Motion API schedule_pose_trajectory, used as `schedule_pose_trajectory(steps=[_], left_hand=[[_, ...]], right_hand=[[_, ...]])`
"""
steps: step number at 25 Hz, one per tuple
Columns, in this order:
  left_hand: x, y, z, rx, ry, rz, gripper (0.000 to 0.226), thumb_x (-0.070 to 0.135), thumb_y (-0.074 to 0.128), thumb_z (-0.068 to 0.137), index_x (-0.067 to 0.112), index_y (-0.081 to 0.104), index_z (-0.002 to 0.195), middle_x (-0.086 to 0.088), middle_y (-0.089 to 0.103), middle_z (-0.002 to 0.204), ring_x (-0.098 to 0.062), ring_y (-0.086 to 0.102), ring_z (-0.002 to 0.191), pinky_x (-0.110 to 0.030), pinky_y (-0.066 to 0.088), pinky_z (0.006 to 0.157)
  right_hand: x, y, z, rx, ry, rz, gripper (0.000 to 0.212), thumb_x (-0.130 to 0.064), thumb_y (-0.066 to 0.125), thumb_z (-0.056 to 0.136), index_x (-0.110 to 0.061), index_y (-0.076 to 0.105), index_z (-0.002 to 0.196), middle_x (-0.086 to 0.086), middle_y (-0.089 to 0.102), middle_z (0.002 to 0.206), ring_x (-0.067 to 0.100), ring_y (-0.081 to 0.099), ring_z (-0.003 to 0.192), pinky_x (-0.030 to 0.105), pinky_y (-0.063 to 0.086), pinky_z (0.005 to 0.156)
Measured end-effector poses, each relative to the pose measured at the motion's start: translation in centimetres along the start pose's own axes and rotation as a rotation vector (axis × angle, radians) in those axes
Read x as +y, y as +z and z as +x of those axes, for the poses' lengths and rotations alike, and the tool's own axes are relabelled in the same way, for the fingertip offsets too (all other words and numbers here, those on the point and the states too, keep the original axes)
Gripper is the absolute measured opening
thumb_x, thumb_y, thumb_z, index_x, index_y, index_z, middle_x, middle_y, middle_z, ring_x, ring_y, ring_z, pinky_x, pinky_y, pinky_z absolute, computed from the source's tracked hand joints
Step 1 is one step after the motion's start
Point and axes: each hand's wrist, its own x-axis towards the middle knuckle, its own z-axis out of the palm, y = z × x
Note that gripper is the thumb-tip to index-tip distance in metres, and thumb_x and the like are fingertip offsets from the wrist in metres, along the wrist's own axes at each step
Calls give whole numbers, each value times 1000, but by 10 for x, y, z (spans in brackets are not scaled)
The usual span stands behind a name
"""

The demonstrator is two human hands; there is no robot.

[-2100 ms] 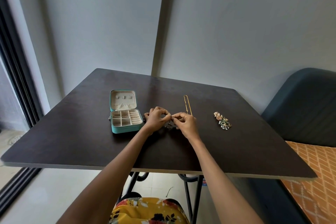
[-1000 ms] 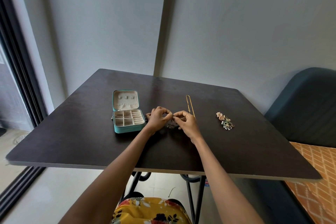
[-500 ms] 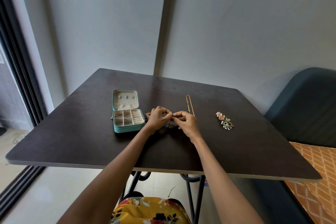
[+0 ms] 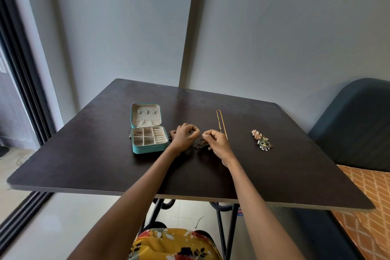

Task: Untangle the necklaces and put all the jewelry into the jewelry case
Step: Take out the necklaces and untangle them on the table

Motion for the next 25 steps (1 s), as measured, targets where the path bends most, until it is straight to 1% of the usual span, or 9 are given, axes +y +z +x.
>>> schedule_pose_trajectory(steps=[2,3,5,7,10,14,18,21,25], left_hand=[[-2,0,0,33,0,-213,9,31,58,86,25,64,83,8,62,89,-11,57,90,-40,43,99],[0,-1,-2,19,5,-290,11,24,60,88,17,67,93,6,65,88,-7,59,85,-29,48,93],[3,-2,-5,-4,12,-335,21,13,63,88,4,67,107,-1,69,91,4,61,78,-8,47,77],[7,-4,-7,-9,42,-291,23,11,69,83,3,70,104,-2,70,91,11,61,70,-2,44,68],[4,-4,-7,-35,73,-271,15,13,73,80,6,74,93,-4,73,86,6,64,70,-9,48,69],[0,-2,-5,-20,69,-173,7,23,71,81,26,71,75,5,72,75,-5,64,70,-31,49,78],[2,-3,-4,-49,60,-171,13,20,63,85,21,67,73,5,63,70,-5,51,63,-27,41,66],[5,-4,-4,-61,18,-201,19,17,56,87,16,64,70,3,59,69,-6,48,64,-25,38,66],[6,-6,-3,35,-19,-420,28,7,44,94,16,56,70,3,54,70,-6,48,67,-20,39,68]], right_hand=[[-1,-1,-1,28,25,81,12,-13,54,93,-17,62,84,-3,63,78,7,59,75,14,45,53],[-1,-2,-1,44,34,110,12,-12,54,93,-16,61,84,-3,63,77,7,60,74,15,45,52],[-1,-2,-1,62,40,140,12,-12,54,93,-16,61,84,-2,63,78,7,60,73,15,45,52],[-1,-2,-2,63,35,147,12,-12,55,93,-16,62,84,-2,64,79,5,60,73,15,45,52],[-1,-4,-3,42,21,140,10,-15,57,93,-16,64,87,-2,66,83,3,61,72,15,46,54],[-1,-4,-3,28,22,127,8,-17,59,92,-15,66,90,-3,67,84,5,59,73,15,46,54],[-4,-3,-4,7,23,86,9,-18,57,93,-18,64,87,-5,64,81,4,58,73,15,46,55],[-4,-2,-3,-30,18,34,11,-18,55,94,-19,63,87,-5,63,79,4,58,72,14,44,56],[0,0,-2,-31,24,-17,13,-18,55,92,-21,62,81,-2,62,75,9,55,71,15,42,57]])
